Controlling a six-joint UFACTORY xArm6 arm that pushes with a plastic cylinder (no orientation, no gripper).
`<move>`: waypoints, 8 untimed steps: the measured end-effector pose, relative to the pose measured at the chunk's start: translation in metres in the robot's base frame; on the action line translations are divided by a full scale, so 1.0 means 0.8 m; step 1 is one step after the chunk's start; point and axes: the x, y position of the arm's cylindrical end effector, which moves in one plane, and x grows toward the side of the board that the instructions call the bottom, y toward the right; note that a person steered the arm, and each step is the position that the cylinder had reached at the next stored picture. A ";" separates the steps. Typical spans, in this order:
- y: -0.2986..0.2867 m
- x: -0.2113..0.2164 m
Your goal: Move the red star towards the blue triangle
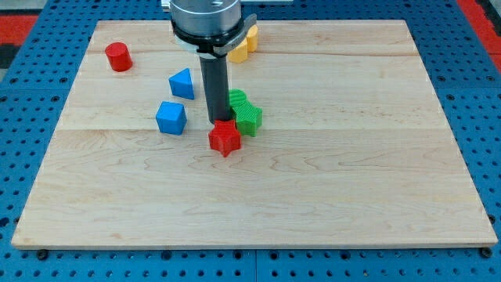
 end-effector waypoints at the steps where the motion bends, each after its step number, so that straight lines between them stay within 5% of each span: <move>1: -0.010 0.000; 3: -0.075 0.014; 5: -0.117 0.083; 6: -0.096 0.123; 8: 0.016 0.121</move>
